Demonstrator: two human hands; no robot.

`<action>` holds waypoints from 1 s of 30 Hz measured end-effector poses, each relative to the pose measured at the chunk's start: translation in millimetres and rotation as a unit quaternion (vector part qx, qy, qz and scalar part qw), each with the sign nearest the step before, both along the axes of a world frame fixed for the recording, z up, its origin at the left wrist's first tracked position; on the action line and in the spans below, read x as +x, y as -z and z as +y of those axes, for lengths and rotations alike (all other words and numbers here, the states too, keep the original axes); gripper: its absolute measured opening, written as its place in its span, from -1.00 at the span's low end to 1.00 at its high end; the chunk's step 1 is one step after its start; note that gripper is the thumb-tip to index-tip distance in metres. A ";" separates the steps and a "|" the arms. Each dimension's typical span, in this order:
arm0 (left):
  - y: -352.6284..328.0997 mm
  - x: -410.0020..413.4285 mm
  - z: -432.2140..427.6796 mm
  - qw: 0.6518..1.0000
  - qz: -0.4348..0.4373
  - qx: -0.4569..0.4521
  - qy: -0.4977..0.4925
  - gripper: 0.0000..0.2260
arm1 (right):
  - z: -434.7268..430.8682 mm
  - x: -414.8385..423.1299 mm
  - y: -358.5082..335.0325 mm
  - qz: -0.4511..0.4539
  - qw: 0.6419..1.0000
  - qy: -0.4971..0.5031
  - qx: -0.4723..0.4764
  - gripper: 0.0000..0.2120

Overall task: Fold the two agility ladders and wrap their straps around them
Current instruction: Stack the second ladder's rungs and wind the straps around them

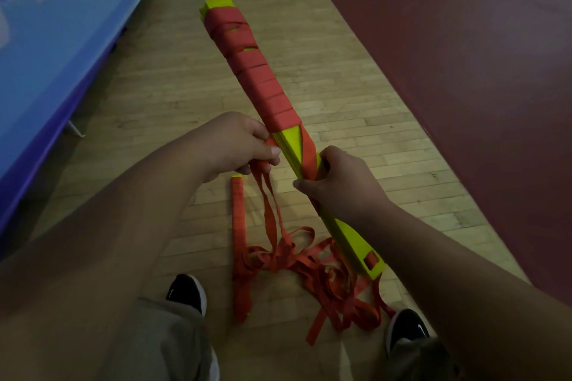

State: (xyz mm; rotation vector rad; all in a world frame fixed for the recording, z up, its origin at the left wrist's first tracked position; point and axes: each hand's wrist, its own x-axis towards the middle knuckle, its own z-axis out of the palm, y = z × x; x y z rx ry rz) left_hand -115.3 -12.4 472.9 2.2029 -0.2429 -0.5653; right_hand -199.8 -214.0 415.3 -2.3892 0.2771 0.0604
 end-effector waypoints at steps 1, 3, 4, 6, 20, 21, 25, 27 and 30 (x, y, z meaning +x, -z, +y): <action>-0.1 -0.4 -0.2 1.000 0.002 -0.003 -0.002 -0.95 | 0.6 0.0 -0.2 0.001 1.000 -0.002 0.004 -0.62; -0.7 -0.2 -1.3 1.000 0.000 -0.010 -0.002 -0.91 | 1.2 0.2 -0.4 -0.002 1.000 -0.005 0.013 -0.62; -1.2 0.3 -2.2 1.000 -0.005 -0.006 0.000 -0.91 | 1.4 0.3 -0.3 -0.005 1.000 -0.006 0.016 -0.62; -1.1 1.4 -3.9 1.000 -0.023 0.018 0.005 -0.93 | 1.9 0.9 0.3 -0.007 1.000 -0.007 0.016 -0.62; 7.7 3.4 -7.8 0.994 -0.064 0.089 -0.009 -0.89 | 3.7 -2.8 0.7 0.000 1.000 -0.018 0.010 -0.61; 7.1 2.9 -8.5 0.995 -0.061 0.081 -0.011 -0.84 | 4.4 -2.7 0.7 0.000 1.000 -0.019 0.010 -0.61; 7.6 -1.8 -12.8 0.995 -0.062 0.063 -0.049 -0.55 | 7.4 -3.9 -1.9 -0.001 1.000 -0.030 0.004 -0.52; 10.0 -1.8 -14.0 0.994 -0.069 0.044 -0.073 -0.54 | 9.6 -5.3 -2.9 0.001 0.999 -0.038 0.004 -0.46; 10.2 2.4 -10.5 0.995 -0.037 -0.008 -0.088 -0.59 | 8.9 -6.6 -7.2 0.024 0.997 -0.042 0.067 -0.42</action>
